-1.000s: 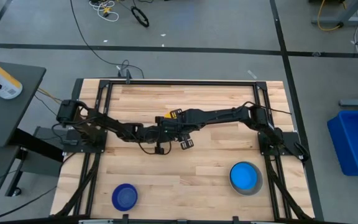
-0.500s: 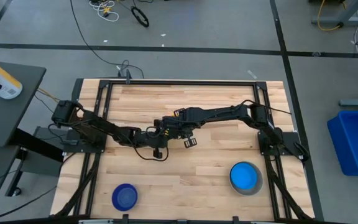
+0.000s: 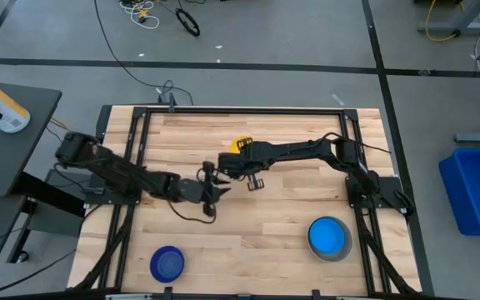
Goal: Nest bowls inside each other
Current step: Stack the yellow bowl on top of the blue bowl
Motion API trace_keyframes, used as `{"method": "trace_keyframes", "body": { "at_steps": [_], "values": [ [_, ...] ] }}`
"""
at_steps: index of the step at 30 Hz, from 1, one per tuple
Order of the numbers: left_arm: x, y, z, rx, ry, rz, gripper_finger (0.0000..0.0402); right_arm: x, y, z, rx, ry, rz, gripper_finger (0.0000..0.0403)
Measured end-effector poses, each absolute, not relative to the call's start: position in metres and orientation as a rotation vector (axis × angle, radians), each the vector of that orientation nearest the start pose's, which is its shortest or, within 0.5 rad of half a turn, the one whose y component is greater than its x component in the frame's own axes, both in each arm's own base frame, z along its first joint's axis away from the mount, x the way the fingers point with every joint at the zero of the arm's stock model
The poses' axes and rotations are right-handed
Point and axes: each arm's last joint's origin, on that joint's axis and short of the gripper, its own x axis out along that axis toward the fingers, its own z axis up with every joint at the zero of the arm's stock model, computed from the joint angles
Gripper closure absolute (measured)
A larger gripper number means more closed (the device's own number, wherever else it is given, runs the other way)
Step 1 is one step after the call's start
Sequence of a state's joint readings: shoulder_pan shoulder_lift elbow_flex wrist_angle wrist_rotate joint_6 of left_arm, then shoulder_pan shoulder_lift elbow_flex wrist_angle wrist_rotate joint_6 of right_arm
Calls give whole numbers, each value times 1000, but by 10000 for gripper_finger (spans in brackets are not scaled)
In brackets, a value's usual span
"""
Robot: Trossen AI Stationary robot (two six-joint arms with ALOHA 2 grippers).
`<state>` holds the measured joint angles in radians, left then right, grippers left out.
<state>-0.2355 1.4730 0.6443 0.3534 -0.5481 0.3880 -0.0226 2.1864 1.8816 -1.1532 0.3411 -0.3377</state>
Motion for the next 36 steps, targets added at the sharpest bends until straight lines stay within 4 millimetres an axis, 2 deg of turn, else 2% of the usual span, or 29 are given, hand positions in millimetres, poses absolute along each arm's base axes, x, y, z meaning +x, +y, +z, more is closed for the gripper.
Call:
{"method": "trace_keyframes", "body": {
  "at_steps": [5, 9, 15, 22, 26, 30, 33, 36],
  "values": [
    [258, -60, 211, 619, 464, 262, 243, 434, -20, 217, -466, 1454, -54, 401],
    [228, -58, 225, 621, 453, 327, 217, 431, -21, 227, -465, 1428, -64, 401],
    [180, -42, 230, 495, 410, 398, 208, 425, -20, 247, -437, 1375, -61, 402],
    [148, -30, 219, 420, 331, 404, 216, 403, -22, 286, -416, 1325, -153, 402],
    [141, -28, 212, 384, 315, 409, 218, 383, -28, 305, -356, 1348, -205, 402],
    [139, -27, 204, 371, 336, 423, 218, 350, -26, 310, -297, 1416, -269, 403],
    [140, -27, 202, 361, 344, 428, 218, 318, -16, 309, -229, 1465, -320, 403],
    [140, -27, 202, 364, 347, 429, 218, 284, 3, 308, -131, 1475, -349, 403]
  ]
}}
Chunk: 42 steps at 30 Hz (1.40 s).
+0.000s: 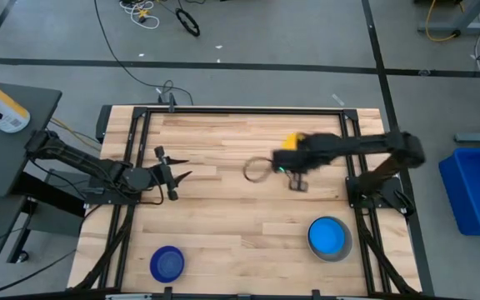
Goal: Nest bowls inside each other
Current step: Stack the yellow bowl on top of the blue bowl
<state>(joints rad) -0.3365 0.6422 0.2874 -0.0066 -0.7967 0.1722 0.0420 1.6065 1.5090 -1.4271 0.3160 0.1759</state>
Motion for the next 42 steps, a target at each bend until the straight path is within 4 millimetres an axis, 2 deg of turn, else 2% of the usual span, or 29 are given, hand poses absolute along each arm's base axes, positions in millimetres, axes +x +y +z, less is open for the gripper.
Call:
{"method": "trace_keyframes", "body": {
  "at_steps": [4, 7, 14, 20, 24, 29, 34, 42],
  "values": [
    [141, -25, 202, 361, 350, 442, 219, 244, 42, 302, 40, 1455, -325, 403],
    [141, -23, 202, 355, 353, 460, 219, 222, 78, 296, 136, 1462, -306, 403],
    [142, -19, 201, 344, 360, 457, 219, 192, 155, 289, 298, 1414, -288, 403],
    [143, -18, 201, 339, 363, 449, 219, 177, 199, 272, 340, 1358, -333, 403],
    [143, -17, 201, 336, 364, 452, 219, 182, 218, 254, 346, 1378, -340, 403],
    [143, -17, 201, 339, 365, 450, 219, 188, 228, 233, 323, 1474, -358, 403],
    [143, -17, 201, 340, 365, 440, 219, 188, 230, 230, 341, 1510, -353, 403],
    [143, -17, 201, 336, 365, 431, 219, 194, 231, 227, 363, 1466, -332, 403]
  ]
}}
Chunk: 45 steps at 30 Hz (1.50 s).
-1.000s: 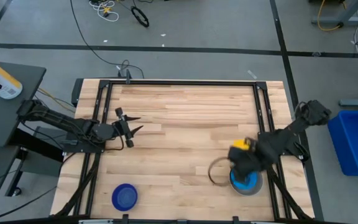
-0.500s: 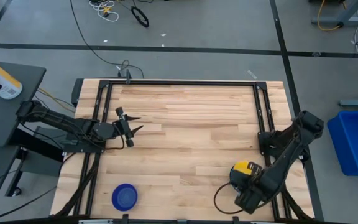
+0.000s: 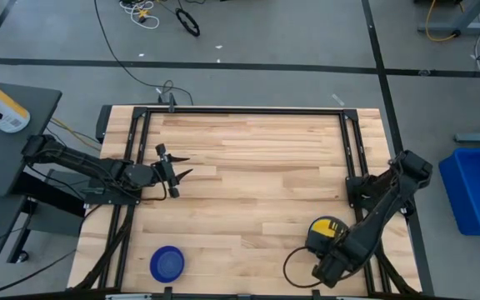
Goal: Nest bowls inside each other
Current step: Stack the yellow bowl on top of the blue bowl, then stack the dark blue bowl on top of the yellow bowl
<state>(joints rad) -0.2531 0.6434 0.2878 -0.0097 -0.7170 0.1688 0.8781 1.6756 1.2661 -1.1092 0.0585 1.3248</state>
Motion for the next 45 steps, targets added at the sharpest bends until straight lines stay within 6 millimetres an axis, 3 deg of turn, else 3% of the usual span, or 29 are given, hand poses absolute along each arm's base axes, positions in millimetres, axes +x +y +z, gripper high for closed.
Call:
{"method": "trace_keyframes", "body": {
  "at_steps": [8, 15, 27, 34, 39, 45],
  "values": [
    [143, -17, 201, 330, 364, 432, 219, 192, 225, 195, 402, 1500, -294, 403],
    [143, -17, 201, 321, 362, 433, 219, 191, 224, 194, 406, 1507, -299, 393],
    [143, -17, 199, 333, 380, 437, 219, 191, 206, 198, 329, 1548, -453, 245],
    [142, -17, 197, 325, 399, 442, 219, 199, 207, 204, 357, 1502, -425, 212],
    [141, -16, 197, 331, 400, 458, 219, 223, 217, 231, 331, 1260, -305, 216],
    [141, -15, 198, 339, 399, 492, 219, 293, 204, 240, 349, 915, -72, 218]
  ]
}}
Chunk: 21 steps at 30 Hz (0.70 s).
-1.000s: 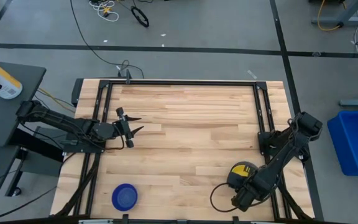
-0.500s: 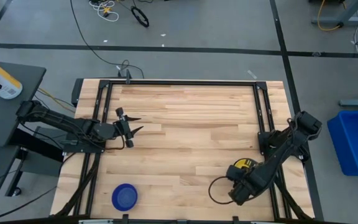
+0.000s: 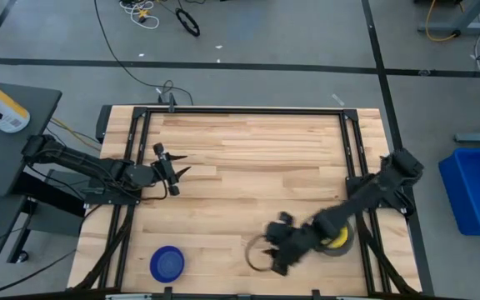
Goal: Nest bowls inside each other
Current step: Stack the dark blue bowl on top of the yellow bowl
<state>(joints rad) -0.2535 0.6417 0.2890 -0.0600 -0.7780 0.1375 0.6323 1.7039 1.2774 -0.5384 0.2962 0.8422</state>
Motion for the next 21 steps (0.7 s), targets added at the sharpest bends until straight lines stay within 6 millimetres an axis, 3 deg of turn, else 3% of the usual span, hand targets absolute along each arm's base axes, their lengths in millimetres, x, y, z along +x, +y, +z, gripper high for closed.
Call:
{"method": "trace_keyframes", "body": {
  "at_steps": [6, 11, 16, 21],
  "values": [
    [138, -14, 200, 339, 387, 540, 219, 371, 159, 213, 479, 791, 117, 210],
    [132, -12, 204, 329, 365, 544, 219, 409, 130, 187, 579, 815, 245, 210],
    [125, -13, 204, 221, 354, 424, 219, 440, 125, 204, 491, 746, 352, 210],
    [121, -20, 196, 14, 427, 166, 219, 445, 125, 226, 320, 760, 339, 209]
  ]
}}
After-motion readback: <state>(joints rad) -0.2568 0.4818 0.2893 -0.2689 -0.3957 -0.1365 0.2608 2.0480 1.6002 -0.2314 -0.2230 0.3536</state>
